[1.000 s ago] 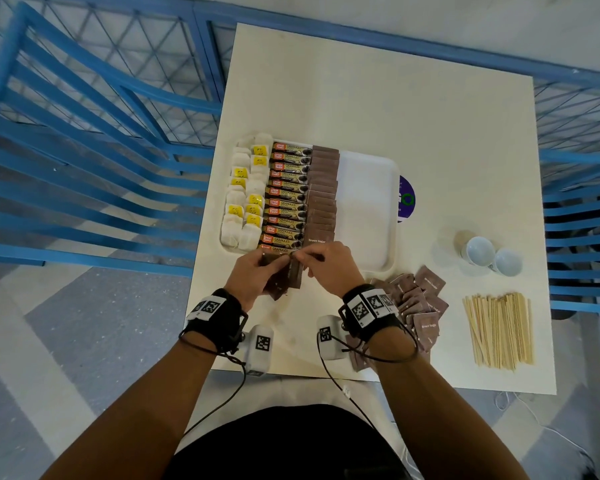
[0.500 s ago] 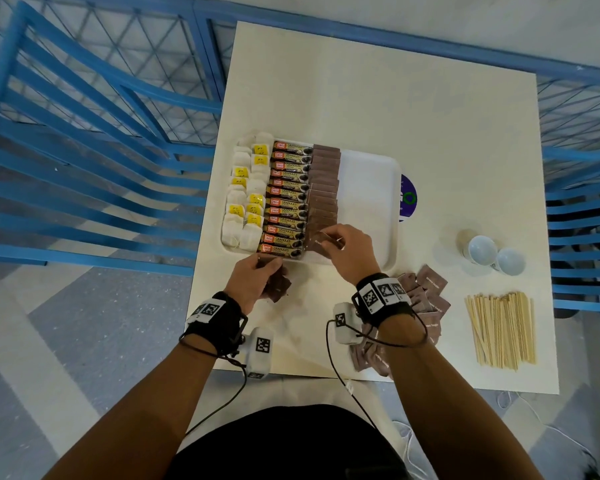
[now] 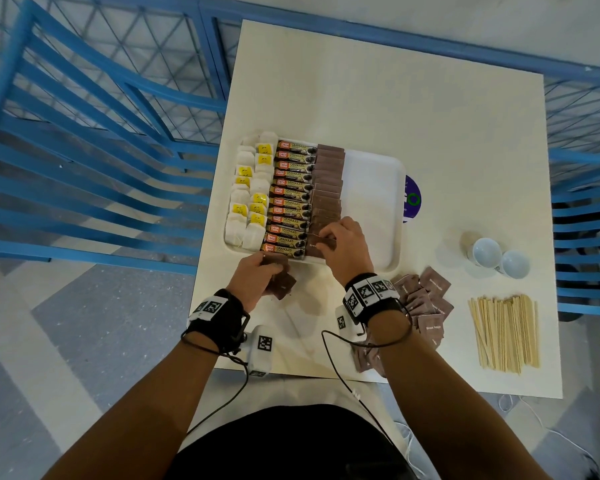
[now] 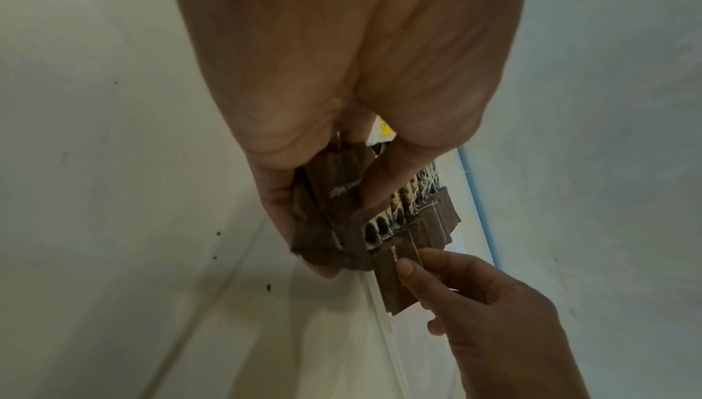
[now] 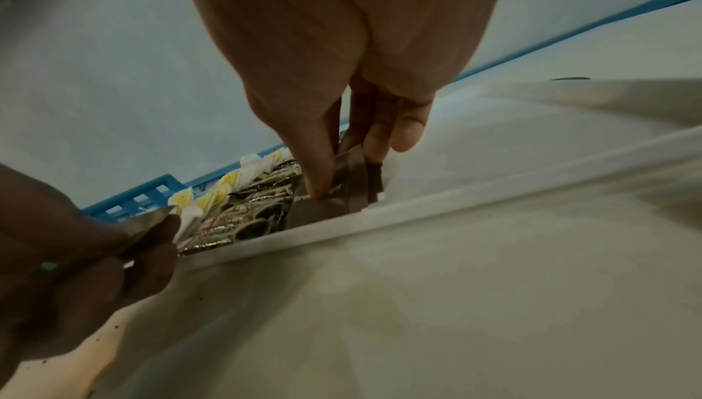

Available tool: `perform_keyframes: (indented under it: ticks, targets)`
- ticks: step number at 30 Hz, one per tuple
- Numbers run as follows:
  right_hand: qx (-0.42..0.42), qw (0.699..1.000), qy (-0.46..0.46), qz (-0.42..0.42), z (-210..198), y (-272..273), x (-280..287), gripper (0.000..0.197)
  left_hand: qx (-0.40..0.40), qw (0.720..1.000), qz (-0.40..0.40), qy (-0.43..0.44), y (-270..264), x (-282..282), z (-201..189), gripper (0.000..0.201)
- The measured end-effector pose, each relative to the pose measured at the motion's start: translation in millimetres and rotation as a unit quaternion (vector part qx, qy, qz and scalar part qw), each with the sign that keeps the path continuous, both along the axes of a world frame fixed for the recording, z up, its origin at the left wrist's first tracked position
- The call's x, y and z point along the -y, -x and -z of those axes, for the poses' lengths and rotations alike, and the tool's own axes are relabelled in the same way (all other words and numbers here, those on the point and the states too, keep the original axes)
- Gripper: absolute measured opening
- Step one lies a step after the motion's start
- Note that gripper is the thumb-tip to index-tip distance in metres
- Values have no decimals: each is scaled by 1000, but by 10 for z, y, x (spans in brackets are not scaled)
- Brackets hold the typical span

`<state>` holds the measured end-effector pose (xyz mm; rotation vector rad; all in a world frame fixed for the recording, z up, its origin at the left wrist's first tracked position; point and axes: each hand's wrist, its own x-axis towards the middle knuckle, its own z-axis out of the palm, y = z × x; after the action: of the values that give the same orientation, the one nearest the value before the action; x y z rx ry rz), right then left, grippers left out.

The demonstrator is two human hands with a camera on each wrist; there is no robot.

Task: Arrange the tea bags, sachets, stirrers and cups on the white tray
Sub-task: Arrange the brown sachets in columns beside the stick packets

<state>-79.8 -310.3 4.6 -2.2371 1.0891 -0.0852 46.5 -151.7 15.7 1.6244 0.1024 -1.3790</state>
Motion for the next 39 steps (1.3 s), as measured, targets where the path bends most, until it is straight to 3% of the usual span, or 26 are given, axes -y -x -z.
perform_keyframes:
  ticks: [5, 8, 13, 16, 26, 31, 35, 39]
  targets:
    - [1, 999, 46, 18, 5, 30, -34, 25, 15, 1000, 5, 8, 1, 15, -5, 26]
    - [33, 997, 67, 37, -37, 71, -55, 15, 29, 1000, 2, 12, -3, 39, -16, 22]
    - [65, 993, -91, 37, -174, 63, -209, 6, 45, 999, 6, 14, 17, 64, -10, 20]
    - [44, 988, -148, 10, -194, 13, -314, 13, 66, 997, 26, 19, 33, 63, -12, 16]
    - [64, 975, -187, 99, -130, -5, -342, 12, 32, 999, 30, 19, 70, -1, -55, 23]
    - [21, 978, -202, 51, -160, 58, -369, 18, 33, 999, 20, 22, 90, -6, -67, 23]
    - [27, 981, -180, 65, -161, 91, -311, 12, 28, 999, 38, 11, 101, -24, -65, 19]
    - [40, 992, -80, 90, -139, 165, -126, 10, 36, 999, 31, -1, 94, -75, -23, 11]
